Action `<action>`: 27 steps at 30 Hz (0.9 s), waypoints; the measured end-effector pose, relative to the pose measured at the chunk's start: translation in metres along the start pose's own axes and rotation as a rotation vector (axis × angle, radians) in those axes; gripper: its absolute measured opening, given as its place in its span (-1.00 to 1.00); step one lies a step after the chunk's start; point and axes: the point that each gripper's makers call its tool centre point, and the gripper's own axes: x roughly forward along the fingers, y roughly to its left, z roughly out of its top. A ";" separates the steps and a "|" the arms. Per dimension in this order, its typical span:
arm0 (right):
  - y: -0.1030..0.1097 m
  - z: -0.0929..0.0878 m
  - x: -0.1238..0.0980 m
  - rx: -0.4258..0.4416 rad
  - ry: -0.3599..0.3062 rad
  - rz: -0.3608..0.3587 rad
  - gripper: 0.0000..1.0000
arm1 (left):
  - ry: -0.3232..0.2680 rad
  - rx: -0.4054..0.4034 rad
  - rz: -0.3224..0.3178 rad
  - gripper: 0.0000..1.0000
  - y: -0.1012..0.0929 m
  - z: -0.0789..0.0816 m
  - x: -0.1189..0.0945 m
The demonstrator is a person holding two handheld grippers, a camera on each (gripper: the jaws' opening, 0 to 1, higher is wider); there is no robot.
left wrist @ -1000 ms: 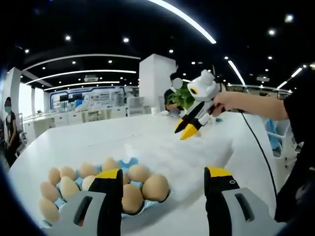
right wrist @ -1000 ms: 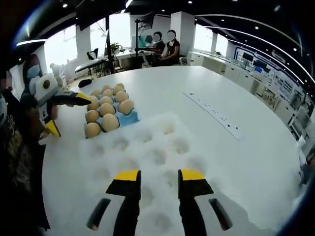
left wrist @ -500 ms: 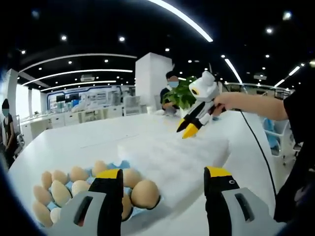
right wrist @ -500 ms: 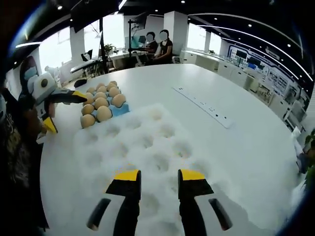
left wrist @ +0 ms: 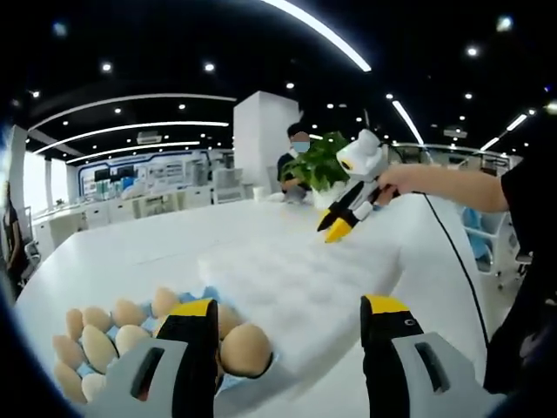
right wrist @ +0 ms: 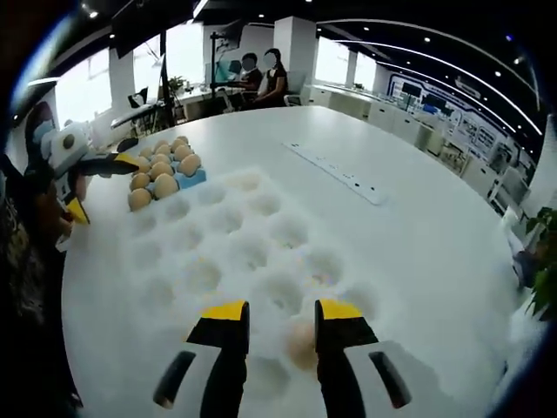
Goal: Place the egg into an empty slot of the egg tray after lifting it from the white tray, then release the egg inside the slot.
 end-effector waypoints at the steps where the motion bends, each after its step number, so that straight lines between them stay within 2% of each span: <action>1: -0.001 -0.001 0.000 0.001 0.001 -0.003 -0.38 | 0.000 0.001 0.000 0.36 -0.001 0.000 0.000; 4: -0.007 0.000 -0.003 0.014 -0.017 -0.002 -0.39 | 0.003 0.000 -0.002 0.36 0.002 0.000 0.002; 8: -0.013 0.000 -0.005 0.019 -0.024 -0.025 -0.38 | 0.008 0.002 -0.003 0.36 -0.004 -0.001 0.002; 14: -0.015 -0.023 0.000 0.021 0.027 -0.052 -0.37 | 0.015 0.005 -0.009 0.36 -0.012 -0.003 0.006; 15: -0.015 -0.020 0.001 0.067 -0.009 -0.042 -0.37 | 0.018 0.007 -0.012 0.36 -0.014 -0.004 0.006; 16: -0.013 -0.022 0.000 0.091 -0.010 -0.035 -0.36 | 0.021 0.006 -0.015 0.36 -0.016 -0.005 0.007; 27: -0.023 -0.024 -0.001 0.114 -0.062 -0.019 -0.46 | 0.027 0.000 -0.030 0.36 -0.026 -0.010 0.010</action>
